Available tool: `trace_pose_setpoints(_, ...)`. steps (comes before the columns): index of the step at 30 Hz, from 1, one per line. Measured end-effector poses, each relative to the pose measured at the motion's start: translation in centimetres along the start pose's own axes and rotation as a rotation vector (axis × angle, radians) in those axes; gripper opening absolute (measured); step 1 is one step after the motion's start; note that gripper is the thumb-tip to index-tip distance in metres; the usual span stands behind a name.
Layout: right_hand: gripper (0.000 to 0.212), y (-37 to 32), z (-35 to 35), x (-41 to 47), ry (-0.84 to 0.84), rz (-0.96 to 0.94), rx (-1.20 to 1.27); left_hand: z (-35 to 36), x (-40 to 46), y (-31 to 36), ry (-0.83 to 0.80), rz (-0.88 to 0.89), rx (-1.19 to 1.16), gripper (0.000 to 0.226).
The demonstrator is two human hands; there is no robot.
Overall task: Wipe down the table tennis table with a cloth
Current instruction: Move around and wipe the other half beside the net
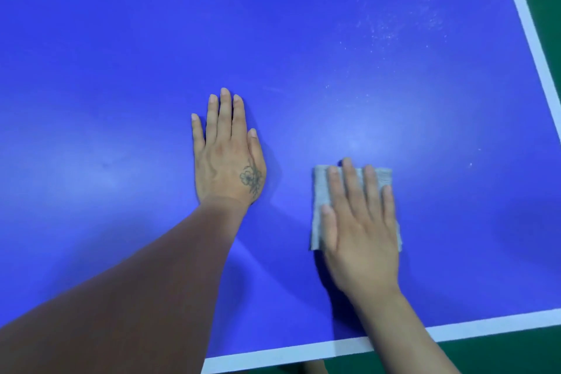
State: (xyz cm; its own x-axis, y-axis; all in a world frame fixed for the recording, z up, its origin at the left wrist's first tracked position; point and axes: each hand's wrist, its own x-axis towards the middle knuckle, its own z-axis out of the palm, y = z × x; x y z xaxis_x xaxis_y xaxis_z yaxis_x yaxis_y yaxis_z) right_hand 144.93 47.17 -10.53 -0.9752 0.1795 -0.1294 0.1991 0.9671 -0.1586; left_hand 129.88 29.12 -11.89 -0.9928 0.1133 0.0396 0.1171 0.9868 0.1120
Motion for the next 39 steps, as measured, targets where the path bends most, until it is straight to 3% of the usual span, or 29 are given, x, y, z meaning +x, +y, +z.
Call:
trace_pose_setpoints(4,0.062,4.0,-1.2,4.9,0.012,0.154,0.008,0.1,0.1,0.1,-0.009,-0.005,0.002,0.065)
trace_pose_setpoints(8,0.062,2.9,-1.8,12.7,0.076,0.22,0.074,0.1,0.1,0.1,0.001,-0.004,-0.024,0.063)
trace_pose_setpoints(12,0.062,-2.4,-1.5,19.0,0.081,0.013,0.077,0.3,0.1,0.0,0.012,0.002,-0.038,0.064)
trace_pose_setpoints(16,0.06,-7.5,-0.5,19.1,0.069,-0.264,0.079,0.4,0.2,-0.1,-0.001,0.007,-0.056,0.065)
trace_pose_setpoints(22,0.056,-3.5,-0.5,10.7,0.008,-0.36,0.039,0.4,0.1,-0.4,-0.031,0.012,-0.071,0.065)
trace_pose_setpoints(28,0.061,4.1,-2.4,8.1,0.005,-0.14,0.006,0.3,0.1,-0.2,-0.048,0.001,-0.05,0.066)
trace_pose_setpoints(35,0.062,4.7,-3.4,22.2,0.114,0.216,0.073,0.3,0.1,-0.2,-0.054,-0.004,-0.052,0.065)
trace_pose_setpoints(39,0.063,0.5,-3.4,28.9,0.074,0.178,0.087,0.2,0.1,-0.2,-0.047,-0.002,-0.055,0.065)
